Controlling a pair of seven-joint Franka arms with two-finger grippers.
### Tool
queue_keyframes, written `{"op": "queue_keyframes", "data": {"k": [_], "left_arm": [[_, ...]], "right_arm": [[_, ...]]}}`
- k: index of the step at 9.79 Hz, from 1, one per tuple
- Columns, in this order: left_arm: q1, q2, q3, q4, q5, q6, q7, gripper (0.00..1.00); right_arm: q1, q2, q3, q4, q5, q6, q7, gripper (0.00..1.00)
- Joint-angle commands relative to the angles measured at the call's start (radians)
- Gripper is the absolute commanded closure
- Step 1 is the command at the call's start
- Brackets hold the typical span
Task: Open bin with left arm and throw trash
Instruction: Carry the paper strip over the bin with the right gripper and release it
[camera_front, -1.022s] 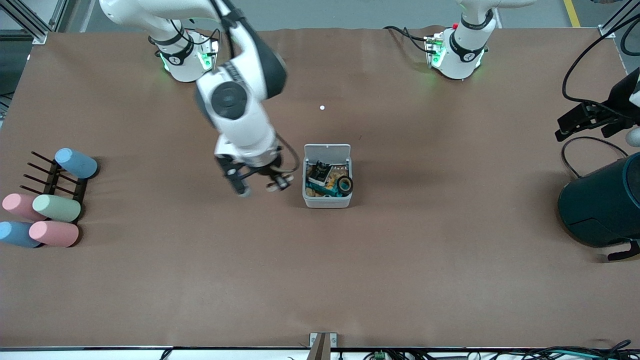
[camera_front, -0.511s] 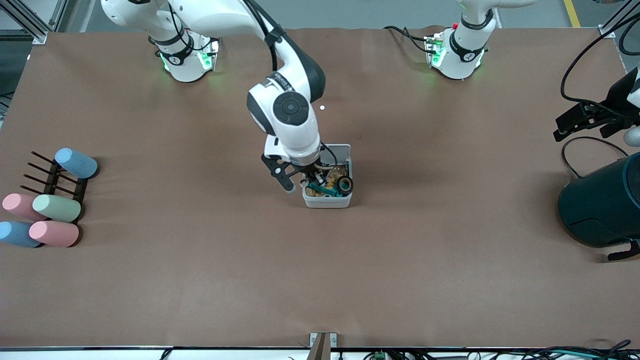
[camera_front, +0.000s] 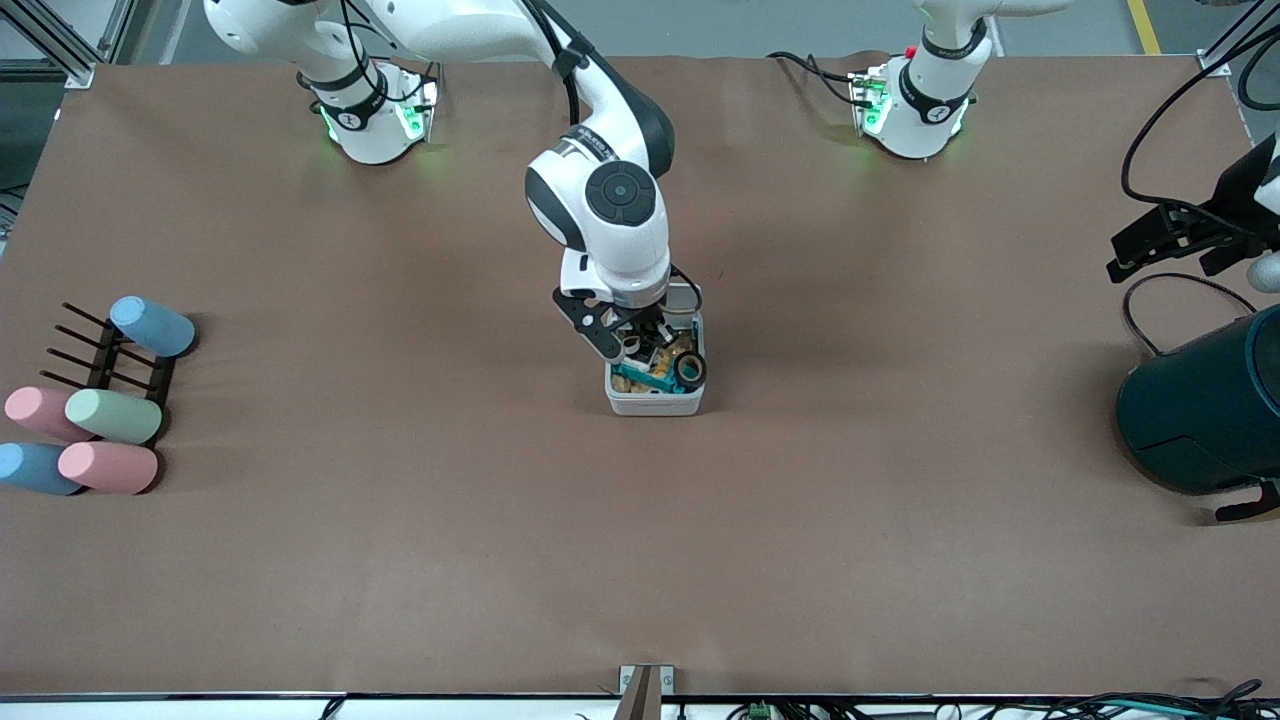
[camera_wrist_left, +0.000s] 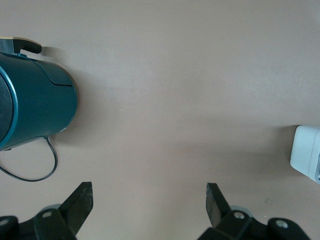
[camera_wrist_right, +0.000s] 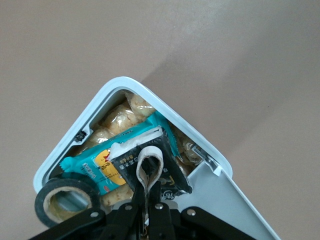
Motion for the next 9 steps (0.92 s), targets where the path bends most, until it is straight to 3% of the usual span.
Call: {"op": "queue_keyframes", "data": {"k": [1, 4, 7, 9], "left_arm": [[0.001, 0.009, -0.003, 0.025, -0.01, -0.019, -0.01, 0.0], [0.002, 0.009, -0.003, 0.025, -0.011, -0.019, -0.01, 0.0], [0.007, 0.009, -0.001, 0.025, -0.011, -0.019, -0.01, 0.0], [0.005, 0.009, -0.001, 0.025, -0.01, -0.019, -0.01, 0.0]], "right_arm": [[0.003, 0.012, -0.006, 0.009, 0.002, -0.014, 0.02, 0.75], [-0.006, 0.009, -0.009, 0.012, 0.001, -0.016, 0.02, 0.42], [-0.033, -0.033, -0.015, 0.014, 0.004, -0.033, 0.011, 0.27], [-0.11, -0.152, -0.014, 0.02, 0.004, -0.15, -0.026, 0.26]]}}
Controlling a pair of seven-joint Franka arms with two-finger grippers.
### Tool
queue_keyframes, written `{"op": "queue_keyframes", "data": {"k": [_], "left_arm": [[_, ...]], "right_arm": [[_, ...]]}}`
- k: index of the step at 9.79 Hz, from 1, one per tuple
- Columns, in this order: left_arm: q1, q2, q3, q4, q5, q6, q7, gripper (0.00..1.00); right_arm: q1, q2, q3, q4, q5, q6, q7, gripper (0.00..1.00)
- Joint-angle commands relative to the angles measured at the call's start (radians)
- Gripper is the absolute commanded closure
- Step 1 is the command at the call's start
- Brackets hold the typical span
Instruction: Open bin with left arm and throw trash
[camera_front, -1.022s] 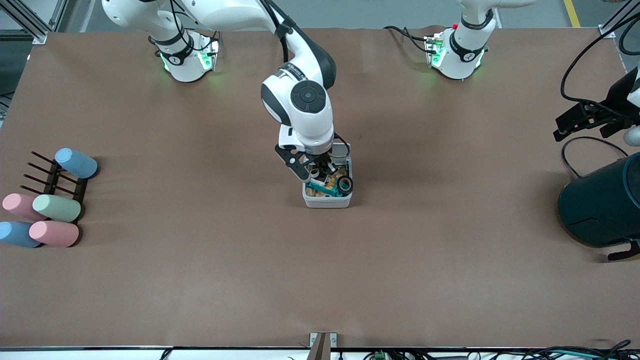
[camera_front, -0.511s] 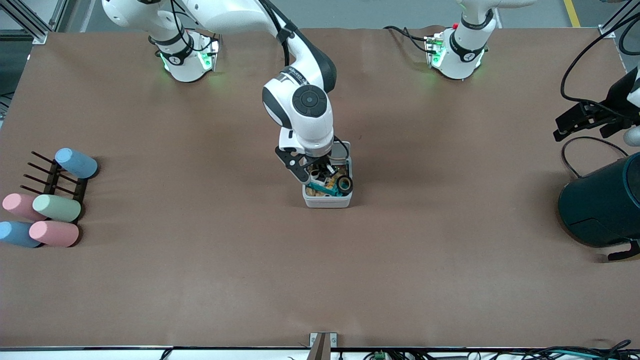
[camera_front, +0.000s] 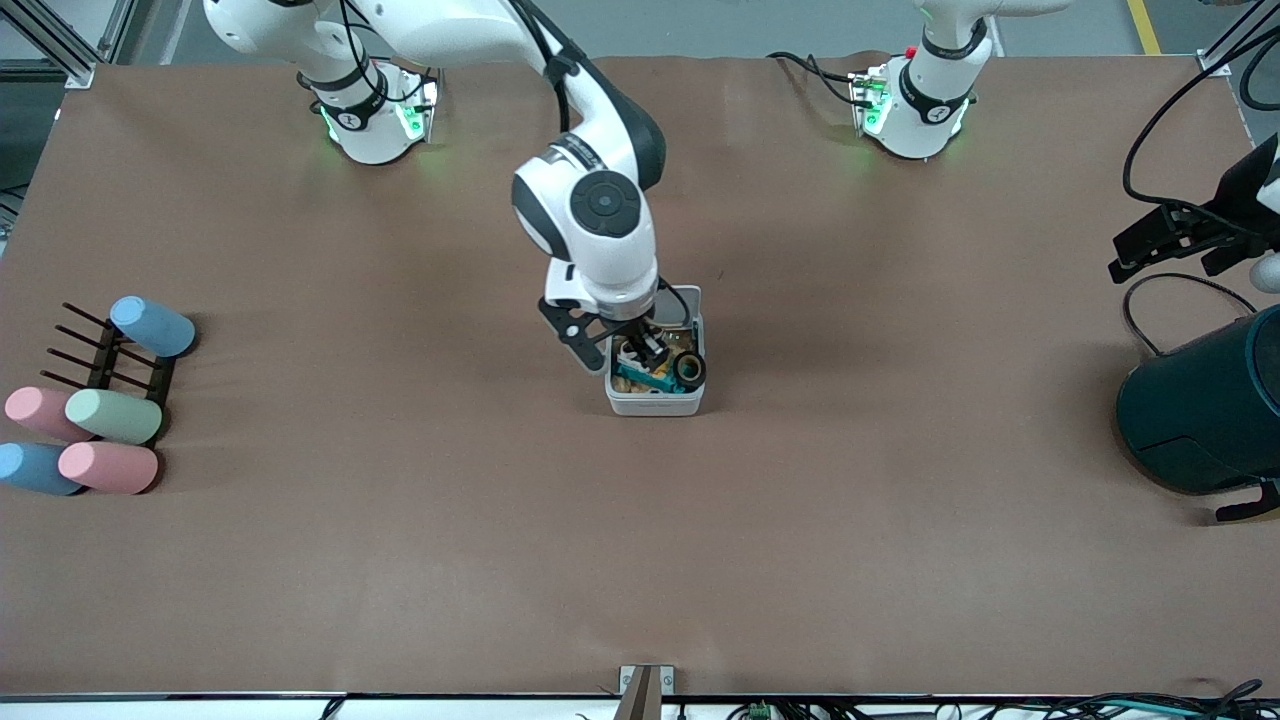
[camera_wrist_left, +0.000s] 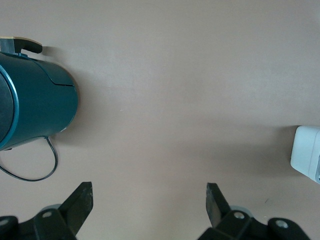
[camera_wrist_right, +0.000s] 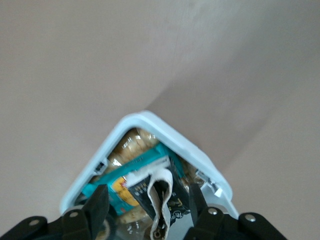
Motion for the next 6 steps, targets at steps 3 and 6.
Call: {"op": "queue_keyframes", "data": {"k": [3, 6], "left_arm": [[0.003, 0.009, -0.002, 0.025, -0.01, -0.019, -0.01, 0.0], [0.006, 0.009, -0.002, 0.025, -0.011, -0.019, -0.009, 0.0]], "right_arm": [[-0.176, -0.265, 0.014, -0.031, 0.002, -0.26, -0.238, 0.26], [-0.345, -0.411, 0.012, -0.034, 0.002, -0.484, -0.567, 0.25]]}}
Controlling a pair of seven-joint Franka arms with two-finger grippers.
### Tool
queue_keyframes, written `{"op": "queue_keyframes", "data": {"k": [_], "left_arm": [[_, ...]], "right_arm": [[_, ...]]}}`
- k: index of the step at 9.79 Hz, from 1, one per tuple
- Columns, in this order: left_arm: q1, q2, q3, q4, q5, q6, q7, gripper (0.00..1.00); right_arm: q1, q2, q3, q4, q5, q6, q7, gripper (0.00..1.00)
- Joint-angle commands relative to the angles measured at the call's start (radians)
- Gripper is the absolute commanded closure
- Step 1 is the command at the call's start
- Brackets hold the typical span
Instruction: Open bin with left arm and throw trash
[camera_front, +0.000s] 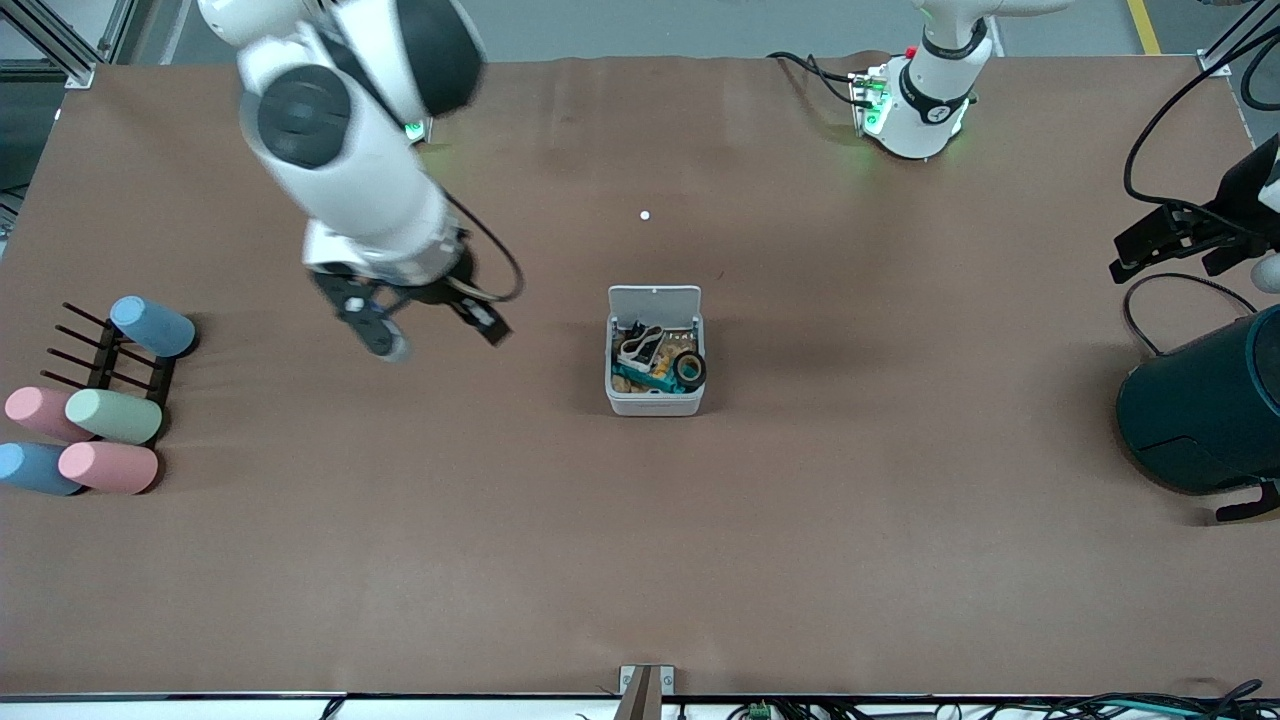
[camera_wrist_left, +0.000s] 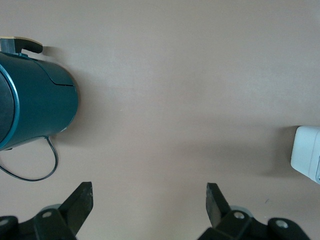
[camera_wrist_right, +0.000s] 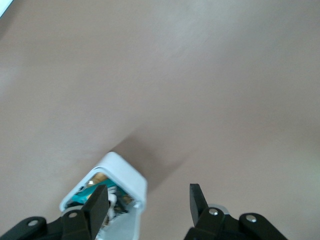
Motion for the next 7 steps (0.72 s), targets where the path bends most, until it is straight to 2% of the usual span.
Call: {"op": "queue_keyframes", "data": {"k": [1, 3, 5, 7], "left_arm": [[0.005, 0.008, -0.002, 0.024, -0.011, -0.019, -0.009, 0.0], [0.005, 0.008, -0.002, 0.024, -0.01, -0.019, -0.007, 0.0], [0.007, 0.008, -0.002, 0.024, -0.011, -0.019, -0.006, 0.0], [0.008, 0.008, -0.002, 0.024, -0.011, -0.019, -0.001, 0.0]], "right_arm": [[-0.134, -0.128, 0.018, -0.051, 0.003, -0.115, -0.265, 0.24], [-0.285, -0.208, 0.017, -0.053, 0.003, -0.267, -0.589, 0.17], [-0.415, -0.253, 0.014, -0.053, -0.014, -0.347, -0.893, 0.08], [-0.506, -0.265, 0.014, -0.051, -0.098, -0.4, -1.212, 0.01]]}}
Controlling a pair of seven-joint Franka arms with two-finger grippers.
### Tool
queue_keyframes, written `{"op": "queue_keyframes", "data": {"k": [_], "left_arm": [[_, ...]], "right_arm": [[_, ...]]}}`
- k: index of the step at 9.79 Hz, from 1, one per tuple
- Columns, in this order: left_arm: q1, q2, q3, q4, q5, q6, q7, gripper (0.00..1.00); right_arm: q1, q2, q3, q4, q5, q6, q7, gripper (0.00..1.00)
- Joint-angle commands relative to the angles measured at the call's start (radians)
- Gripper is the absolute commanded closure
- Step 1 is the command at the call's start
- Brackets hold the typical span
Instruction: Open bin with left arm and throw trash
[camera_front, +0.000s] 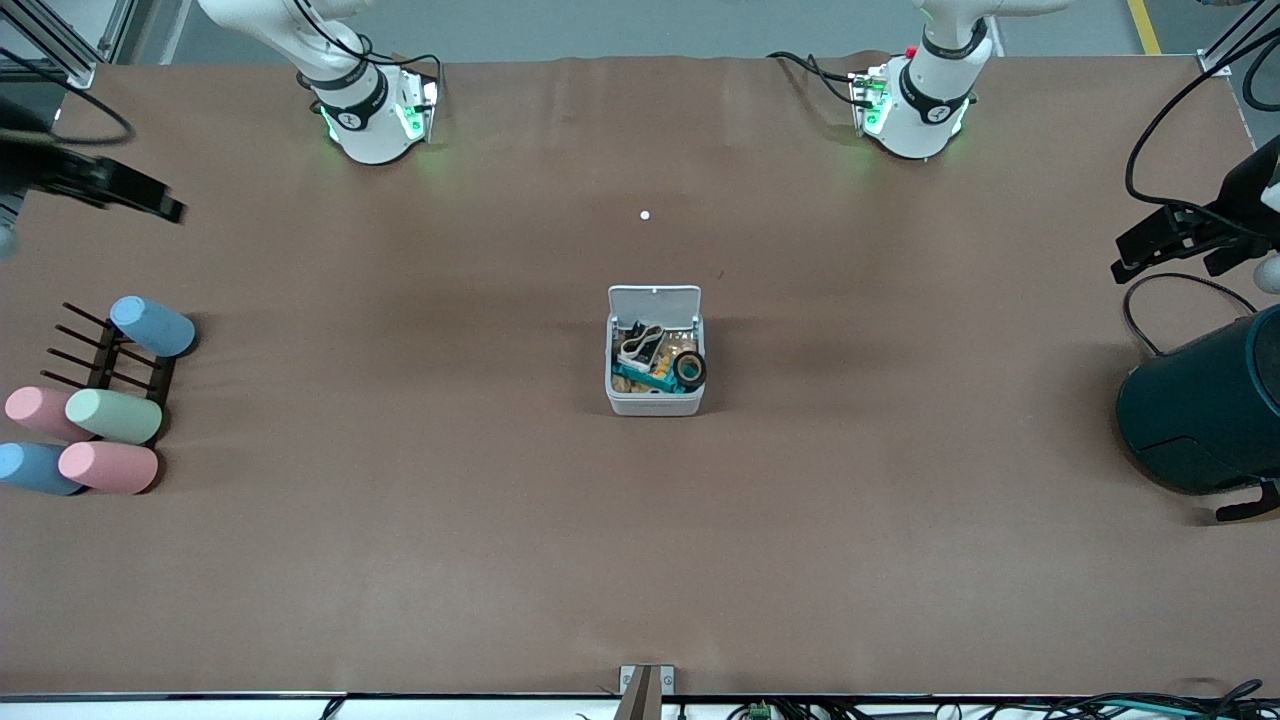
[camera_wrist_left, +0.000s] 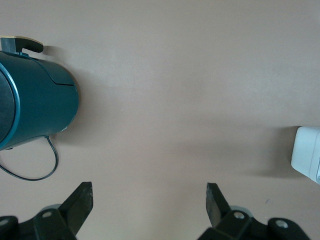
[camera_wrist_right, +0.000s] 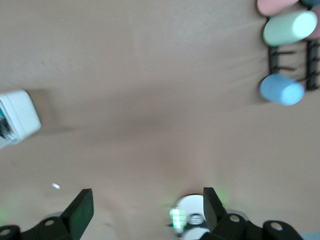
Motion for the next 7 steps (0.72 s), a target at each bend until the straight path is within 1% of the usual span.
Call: {"op": "queue_keyframes", "data": {"k": [1, 2, 3, 4, 6, 7], "left_arm": [[0.007, 0.007, -0.003, 0.023, -0.011, -0.018, -0.001, 0.0], [0.008, 0.007, -0.003, 0.023, -0.011, -0.018, 0.002, 0.0], [0.008, 0.007, -0.003, 0.023, -0.01, -0.018, 0.006, 0.0], [0.01, 0.007, -0.003, 0.023, -0.011, -0.018, 0.011, 0.0], [0.01, 0.007, -0.001, 0.023, -0.011, -0.018, 0.011, 0.0], [0.01, 0.007, -0.003, 0.023, -0.01, -0.018, 0.011, 0.0]], "right_arm": [[-0.046, -0.023, 0.023, -0.03, -0.085, -0.006, -0.19, 0.01], [-0.038, -0.02, 0.029, -0.029, -0.137, -0.007, -0.181, 0.01], [-0.011, -0.017, 0.034, -0.021, -0.158, 0.003, -0.188, 0.01], [0.0, -0.007, 0.034, 0.003, -0.156, 0.006, -0.193, 0.01], [0.008, -0.009, 0.034, -0.004, -0.118, 0.069, -0.195, 0.01], [0.011, -0.01, 0.034, -0.01, -0.114, 0.071, -0.198, 0.01]]}}
